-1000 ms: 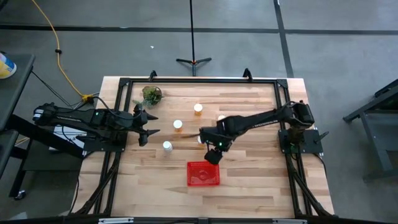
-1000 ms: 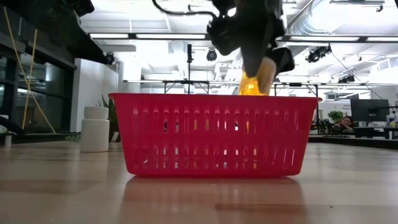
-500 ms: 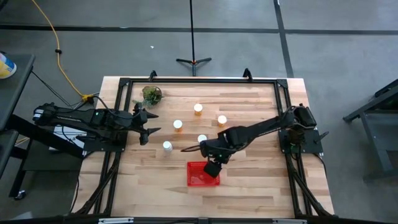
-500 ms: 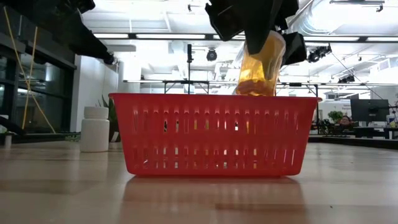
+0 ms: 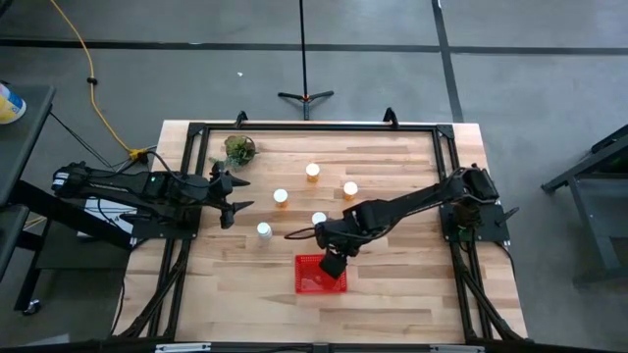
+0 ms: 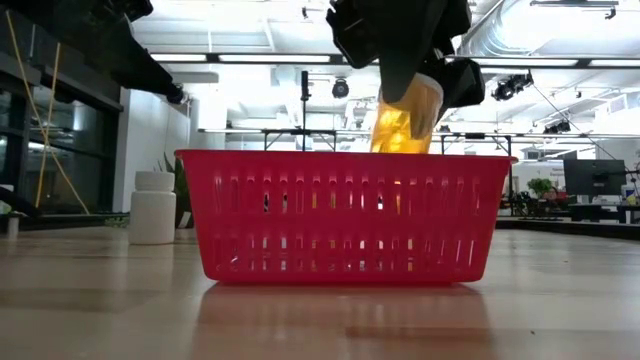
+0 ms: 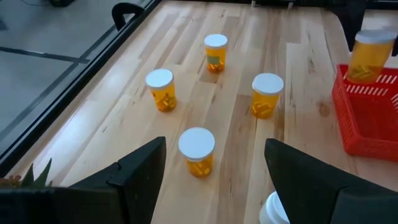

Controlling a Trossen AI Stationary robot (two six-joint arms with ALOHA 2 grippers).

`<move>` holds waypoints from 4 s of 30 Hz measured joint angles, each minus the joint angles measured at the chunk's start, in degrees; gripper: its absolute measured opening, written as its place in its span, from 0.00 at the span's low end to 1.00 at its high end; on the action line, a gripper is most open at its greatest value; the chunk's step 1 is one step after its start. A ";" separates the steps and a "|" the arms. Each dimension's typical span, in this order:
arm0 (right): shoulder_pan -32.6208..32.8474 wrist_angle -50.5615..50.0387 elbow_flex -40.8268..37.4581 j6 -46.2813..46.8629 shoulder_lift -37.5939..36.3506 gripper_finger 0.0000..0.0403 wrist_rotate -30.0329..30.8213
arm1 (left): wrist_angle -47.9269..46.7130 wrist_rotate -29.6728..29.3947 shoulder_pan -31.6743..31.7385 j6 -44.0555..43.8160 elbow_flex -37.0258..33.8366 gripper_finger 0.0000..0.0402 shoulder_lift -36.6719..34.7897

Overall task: Pick and place pill bottles into a basket
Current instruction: Put the orange pill bottle into the red bin

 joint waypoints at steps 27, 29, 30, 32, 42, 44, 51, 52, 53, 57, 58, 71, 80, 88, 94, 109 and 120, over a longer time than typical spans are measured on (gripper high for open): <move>-0.04 1.36 0.00 -0.35 6.22 0.52 -1.75 | 1.15 -0.81 0.00 -0.03 -0.02 0.77 0.00; -0.10 1.36 0.00 -0.39 6.19 0.56 -1.80 | 1.16 -0.80 0.00 -0.03 -0.01 0.77 -0.01; -0.11 1.33 0.00 -0.38 6.11 0.58 -2.05 | 1.18 -0.81 0.00 -0.03 -0.01 0.77 0.00; -0.11 1.38 0.00 -0.41 6.04 0.61 -2.86 | 1.18 -0.81 0.00 -0.03 -0.02 0.77 0.00; -0.12 3.50 0.00 -0.51 6.04 0.63 -5.18 | 1.18 -0.81 0.00 -0.05 -0.02 0.77 0.00; -0.15 3.46 0.02 -0.53 6.04 0.64 -5.61 | 1.18 -0.79 0.00 -0.05 0.00 0.77 0.00; -0.71 1.93 0.13 -0.55 5.98 0.63 -6.35 | 1.20 -0.79 0.00 -0.05 -0.02 0.77 0.00; -0.91 1.77 0.13 -0.57 5.98 0.63 -6.51 | 1.20 -0.79 0.00 -0.06 -0.02 0.77 0.00; -1.18 1.55 0.13 -0.73 5.98 0.64 -6.69 | 1.20 -0.79 0.00 -0.07 -0.01 0.77 -0.01; -2.38 1.46 0.13 -1.57 5.98 0.64 -8.38 | 1.20 -0.79 0.00 -0.07 0.00 0.77 0.00; -2.63 1.41 0.13 -1.59 5.94 0.63 -8.76 | 1.20 -0.79 0.00 -0.09 -0.02 0.77 0.00; -4.96 -2.93 0.17 -3.12 0.45 0.63 -9.26 | 1.36 -0.75 0.00 -1.56 -0.01 0.77 -0.01; -9.65 -5.83 0.22 -11.38 -0.71 0.63 -5.96 | 3.38 -0.74 0.00 -1.56 -0.02 0.77 -0.02; -15.92 -5.76 0.22 -20.44 -0.71 0.63 -3.72 | 3.36 -0.76 0.00 -1.98 0.00 0.77 -0.02; -19.82 -6.23 0.22 -24.72 -0.71 0.64 -4.36 | 3.36 -0.74 0.00 -3.24 0.00 0.77 -0.02; -24.22 -2.56 0.17 -33.07 -0.71 0.62 -10.88 | 4.32 -0.74 0.00 -3.43 -0.01 0.77 -0.02; -26.78 3.57 0.16 -38.22 -0.71 0.54 -3.01 | 4.26 -0.82 0.00 -4.79 -0.02 0.77 -0.02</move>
